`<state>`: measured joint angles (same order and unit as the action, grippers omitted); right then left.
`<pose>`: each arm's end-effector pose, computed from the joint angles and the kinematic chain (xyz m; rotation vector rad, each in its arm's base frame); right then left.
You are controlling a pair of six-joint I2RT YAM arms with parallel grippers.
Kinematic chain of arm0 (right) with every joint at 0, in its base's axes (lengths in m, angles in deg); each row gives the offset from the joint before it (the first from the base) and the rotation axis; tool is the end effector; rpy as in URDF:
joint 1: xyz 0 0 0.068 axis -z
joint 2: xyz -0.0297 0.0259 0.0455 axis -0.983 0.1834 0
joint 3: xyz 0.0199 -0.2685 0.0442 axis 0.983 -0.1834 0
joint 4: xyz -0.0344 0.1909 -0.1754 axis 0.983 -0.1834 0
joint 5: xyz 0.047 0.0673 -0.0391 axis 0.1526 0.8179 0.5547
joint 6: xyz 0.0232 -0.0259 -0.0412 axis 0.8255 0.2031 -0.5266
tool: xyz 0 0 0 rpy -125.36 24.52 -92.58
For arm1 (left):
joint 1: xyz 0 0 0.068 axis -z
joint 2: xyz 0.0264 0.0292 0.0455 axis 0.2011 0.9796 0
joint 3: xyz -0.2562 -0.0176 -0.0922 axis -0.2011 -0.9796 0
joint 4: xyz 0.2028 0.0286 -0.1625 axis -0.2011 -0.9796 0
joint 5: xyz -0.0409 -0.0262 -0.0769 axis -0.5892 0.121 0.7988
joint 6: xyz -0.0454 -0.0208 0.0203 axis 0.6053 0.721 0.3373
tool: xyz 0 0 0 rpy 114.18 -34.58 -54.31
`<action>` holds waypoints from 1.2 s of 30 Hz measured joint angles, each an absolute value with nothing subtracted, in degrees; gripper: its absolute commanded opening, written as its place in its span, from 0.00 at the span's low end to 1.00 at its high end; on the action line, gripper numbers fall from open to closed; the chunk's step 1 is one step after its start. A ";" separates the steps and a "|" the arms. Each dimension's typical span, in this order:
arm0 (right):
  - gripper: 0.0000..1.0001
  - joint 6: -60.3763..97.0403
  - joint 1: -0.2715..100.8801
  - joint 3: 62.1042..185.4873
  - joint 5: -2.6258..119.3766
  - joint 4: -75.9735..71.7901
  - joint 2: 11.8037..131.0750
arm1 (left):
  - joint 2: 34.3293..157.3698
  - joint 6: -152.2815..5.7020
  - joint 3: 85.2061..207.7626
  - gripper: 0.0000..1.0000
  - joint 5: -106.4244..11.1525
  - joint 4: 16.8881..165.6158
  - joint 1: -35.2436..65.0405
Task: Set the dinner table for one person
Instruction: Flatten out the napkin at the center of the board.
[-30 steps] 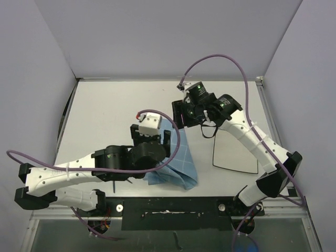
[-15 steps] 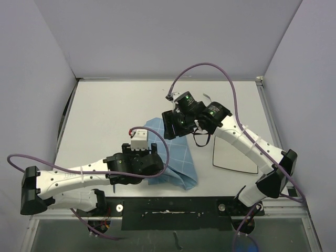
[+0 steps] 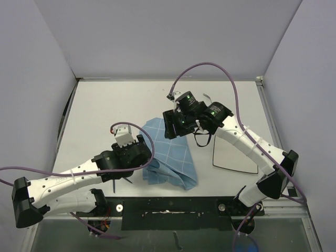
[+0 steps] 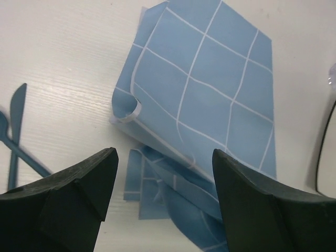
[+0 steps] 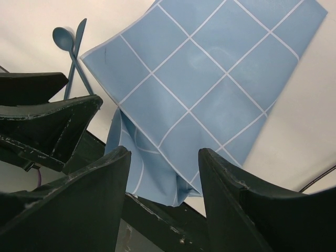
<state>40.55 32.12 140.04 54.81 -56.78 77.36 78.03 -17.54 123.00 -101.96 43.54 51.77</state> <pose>0.2117 0.2334 0.3734 -0.4399 2.5284 0.6426 0.1069 -0.1558 0.2774 -0.3685 2.1502 -0.2454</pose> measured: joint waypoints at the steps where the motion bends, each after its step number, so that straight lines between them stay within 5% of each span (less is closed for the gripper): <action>1: 0.56 40.55 32.12 140.06 54.81 -56.81 77.38 | 78.35 -16.12 123.00 0.69 -102.11 43.92 51.77; 17: 0.56 39.64 32.12 142.90 54.31 -56.87 79.06 | 92.45 17.72 132.20 0.69 -109.50 27.96 57.28; 36: 0.56 38.96 32.12 143.56 53.89 -57.35 79.74 | 90.62 14.90 125.23 0.68 -109.17 39.11 48.10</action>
<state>38.96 32.12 143.56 53.89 -57.35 79.74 90.62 14.90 125.23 -109.17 39.11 48.10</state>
